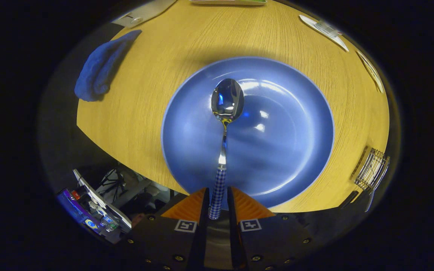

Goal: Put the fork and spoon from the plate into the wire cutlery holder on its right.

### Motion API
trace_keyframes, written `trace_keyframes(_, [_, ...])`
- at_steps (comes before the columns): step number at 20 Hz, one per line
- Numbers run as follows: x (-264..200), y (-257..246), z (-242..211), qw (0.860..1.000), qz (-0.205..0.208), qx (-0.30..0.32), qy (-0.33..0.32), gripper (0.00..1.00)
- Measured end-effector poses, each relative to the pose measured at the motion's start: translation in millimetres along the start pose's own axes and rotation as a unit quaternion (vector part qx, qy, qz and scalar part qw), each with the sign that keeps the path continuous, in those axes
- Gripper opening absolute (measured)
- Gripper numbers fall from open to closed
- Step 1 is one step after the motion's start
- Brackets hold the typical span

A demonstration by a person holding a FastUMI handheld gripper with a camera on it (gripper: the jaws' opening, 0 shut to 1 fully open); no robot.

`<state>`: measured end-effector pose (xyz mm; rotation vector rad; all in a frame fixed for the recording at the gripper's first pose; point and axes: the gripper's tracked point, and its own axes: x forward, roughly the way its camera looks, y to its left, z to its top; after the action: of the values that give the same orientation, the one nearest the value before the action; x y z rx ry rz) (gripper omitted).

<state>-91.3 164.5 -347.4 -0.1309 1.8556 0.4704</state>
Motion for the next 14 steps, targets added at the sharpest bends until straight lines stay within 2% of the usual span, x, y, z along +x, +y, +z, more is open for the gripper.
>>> trace_keyframes(3, [7, -1, 2, 1.0, 0.005, 0.003, -0.006, 0.27])
trace_keyframes(4, [20, -4, 1, 1.0, 0.001, 0.0, -0.006, 0.17])
trace_keyframes(5, [8, -8, 4, 1.0, -0.002, -0.008, -0.007, 0.14])
trace_keyframes(6, [18, -8, 10, 1.0, 0.004, -0.005, -0.012, 0.14])
trace_keyframes(7, [5, -13, 6, 1.0, -0.002, -0.014, -0.008, 0.04])
trace_keyframes(12, [-15, -25, -8, 0.999, 0.015, -0.041, 0.02, 0.04])
trace_keyframes(14, [-25, -39, -14, 0.998, 0.007, -0.052, 0.033, 0.03])
